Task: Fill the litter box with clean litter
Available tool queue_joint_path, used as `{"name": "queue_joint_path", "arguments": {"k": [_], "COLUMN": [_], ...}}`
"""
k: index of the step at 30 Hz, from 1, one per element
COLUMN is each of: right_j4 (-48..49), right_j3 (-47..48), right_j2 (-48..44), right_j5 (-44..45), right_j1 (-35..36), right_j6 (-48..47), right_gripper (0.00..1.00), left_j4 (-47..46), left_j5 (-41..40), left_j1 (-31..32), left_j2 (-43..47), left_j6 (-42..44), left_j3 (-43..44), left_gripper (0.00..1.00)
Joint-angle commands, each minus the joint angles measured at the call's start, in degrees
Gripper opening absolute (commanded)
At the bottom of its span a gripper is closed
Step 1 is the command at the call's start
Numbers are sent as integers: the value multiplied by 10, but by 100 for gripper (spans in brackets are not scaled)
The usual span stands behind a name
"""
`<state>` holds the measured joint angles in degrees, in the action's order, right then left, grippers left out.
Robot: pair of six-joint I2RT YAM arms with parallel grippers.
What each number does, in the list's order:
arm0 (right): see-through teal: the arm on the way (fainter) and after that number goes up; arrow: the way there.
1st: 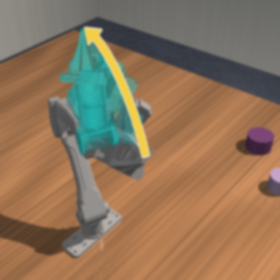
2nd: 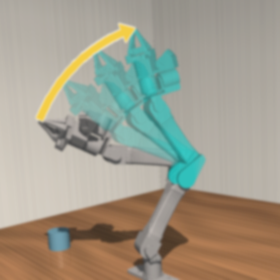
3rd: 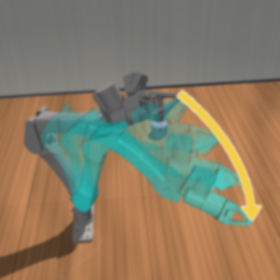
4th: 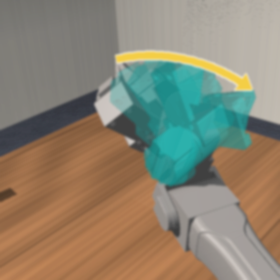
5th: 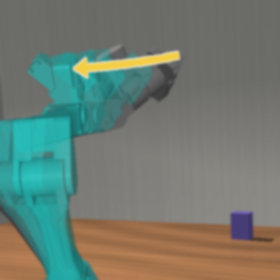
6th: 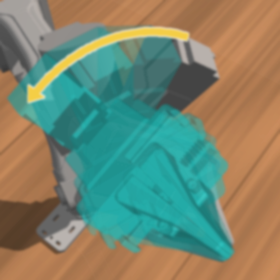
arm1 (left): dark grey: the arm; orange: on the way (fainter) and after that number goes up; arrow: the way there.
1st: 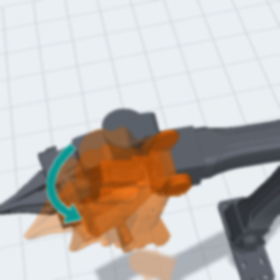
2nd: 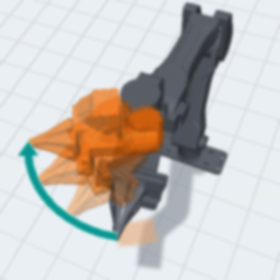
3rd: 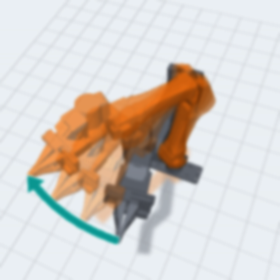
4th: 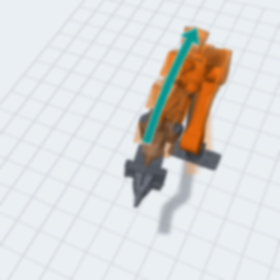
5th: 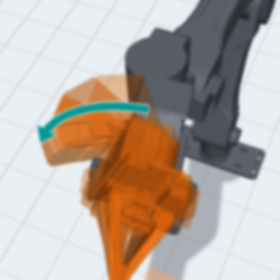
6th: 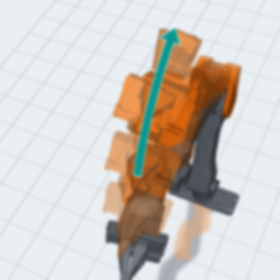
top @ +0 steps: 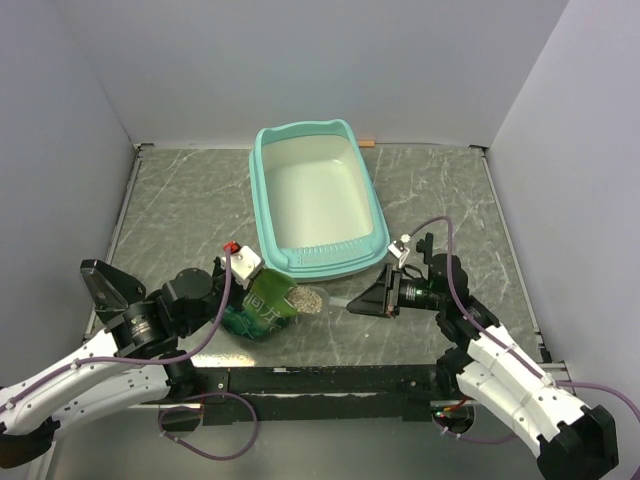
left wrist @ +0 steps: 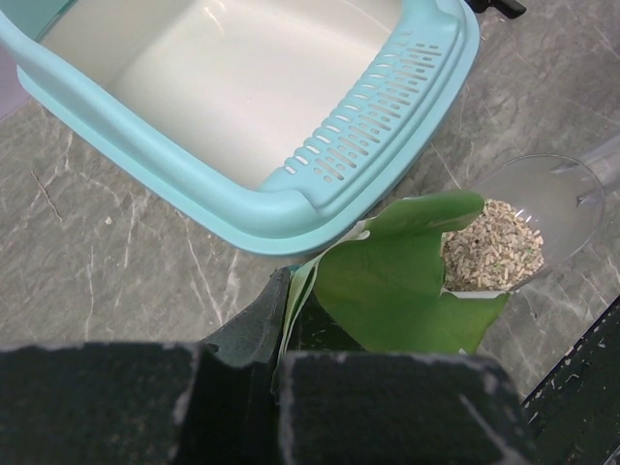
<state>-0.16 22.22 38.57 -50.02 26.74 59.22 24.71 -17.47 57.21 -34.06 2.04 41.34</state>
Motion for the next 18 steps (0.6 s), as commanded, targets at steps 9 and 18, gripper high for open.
{"name": "queue_joint_path", "arguments": {"k": [9,18], "right_j4": [-48,-84], "right_j3": [-38,-38], "right_j2": [-80,-141], "right_j5": [16,50], "right_j1": [-15,-15], "right_j6": [51,92], "right_gripper": [0,0], "left_j4": [-45,-50], "left_j5": [-48,-91], "left_j1": [5,11], "left_j2": [11,8], "left_j6": [-16,-34], "left_j3": [-4,-8], "left_gripper": [1,1]}}
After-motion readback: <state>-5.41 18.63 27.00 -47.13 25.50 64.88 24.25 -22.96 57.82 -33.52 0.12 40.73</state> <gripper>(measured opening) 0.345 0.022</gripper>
